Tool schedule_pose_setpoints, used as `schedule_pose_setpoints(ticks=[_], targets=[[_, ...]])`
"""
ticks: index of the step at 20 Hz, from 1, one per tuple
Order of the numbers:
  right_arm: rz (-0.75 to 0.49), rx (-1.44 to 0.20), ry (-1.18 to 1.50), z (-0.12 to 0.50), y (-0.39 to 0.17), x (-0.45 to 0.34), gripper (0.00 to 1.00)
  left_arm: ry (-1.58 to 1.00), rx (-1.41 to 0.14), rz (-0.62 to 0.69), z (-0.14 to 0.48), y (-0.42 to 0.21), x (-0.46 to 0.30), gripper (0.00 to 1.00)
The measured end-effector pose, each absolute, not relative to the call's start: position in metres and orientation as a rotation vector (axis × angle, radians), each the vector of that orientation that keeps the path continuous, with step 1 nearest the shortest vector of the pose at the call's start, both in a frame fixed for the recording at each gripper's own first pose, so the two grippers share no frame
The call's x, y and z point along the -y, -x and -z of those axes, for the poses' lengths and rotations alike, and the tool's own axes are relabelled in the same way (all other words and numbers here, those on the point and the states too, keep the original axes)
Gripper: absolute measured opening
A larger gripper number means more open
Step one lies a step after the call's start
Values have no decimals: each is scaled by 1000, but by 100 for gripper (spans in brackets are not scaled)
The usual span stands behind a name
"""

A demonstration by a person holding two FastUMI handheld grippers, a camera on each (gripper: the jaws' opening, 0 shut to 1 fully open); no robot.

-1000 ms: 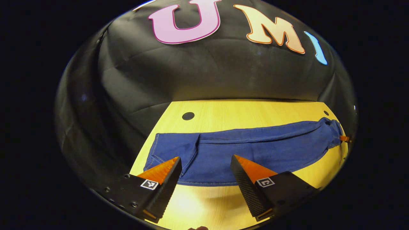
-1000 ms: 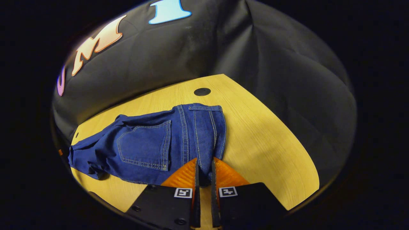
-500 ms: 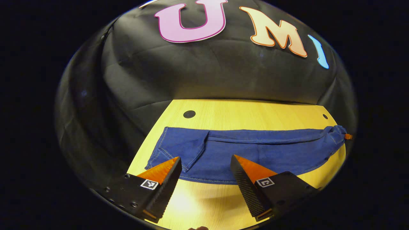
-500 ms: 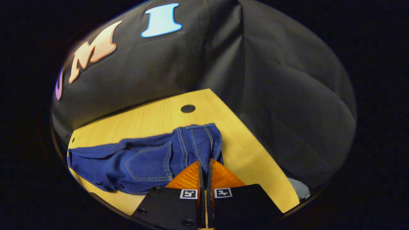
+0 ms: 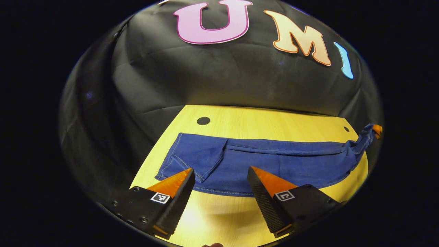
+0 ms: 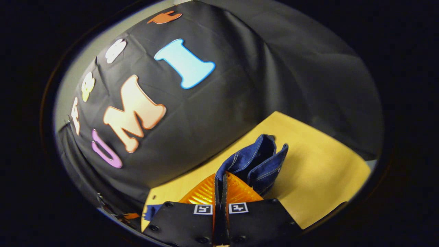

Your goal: Grasp the waist and the cuffs of the jeans and fold them to make the two legs overlap; first hold the waist and fold one-third of the jeans toward the cuffs, then hold the cuffs and fold the remaining one-third in the same direction to finish folding.

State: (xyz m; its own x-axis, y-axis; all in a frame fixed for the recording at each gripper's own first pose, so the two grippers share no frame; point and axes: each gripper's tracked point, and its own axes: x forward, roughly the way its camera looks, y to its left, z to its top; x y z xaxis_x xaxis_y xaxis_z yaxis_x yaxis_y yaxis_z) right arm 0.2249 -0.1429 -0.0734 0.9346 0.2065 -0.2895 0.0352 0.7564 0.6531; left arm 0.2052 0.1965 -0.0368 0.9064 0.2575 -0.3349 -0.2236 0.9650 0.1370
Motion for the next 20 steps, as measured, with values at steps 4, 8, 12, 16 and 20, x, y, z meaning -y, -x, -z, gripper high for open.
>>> schedule_pose_setpoints(ticks=[4,8,12,16,20], targets=[[-264,-371,-737,62,-217,78,3,-95,-347,-245,33,-204,-200,95],[-455,-387,-684,59,-197,6,2,-83,-332,-237,33,-205,-203,95],[-638,-428,-672,71,-175,-70,3,-37,-305,-240,34,-206,-210,95],[-671,-630,-605,148,-164,-139,3,-2,-284,-245,37,-202,-216,95],[-600,-786,-502,233,-153,-167,3,16,-265,-252,35,-193,-221,96]])
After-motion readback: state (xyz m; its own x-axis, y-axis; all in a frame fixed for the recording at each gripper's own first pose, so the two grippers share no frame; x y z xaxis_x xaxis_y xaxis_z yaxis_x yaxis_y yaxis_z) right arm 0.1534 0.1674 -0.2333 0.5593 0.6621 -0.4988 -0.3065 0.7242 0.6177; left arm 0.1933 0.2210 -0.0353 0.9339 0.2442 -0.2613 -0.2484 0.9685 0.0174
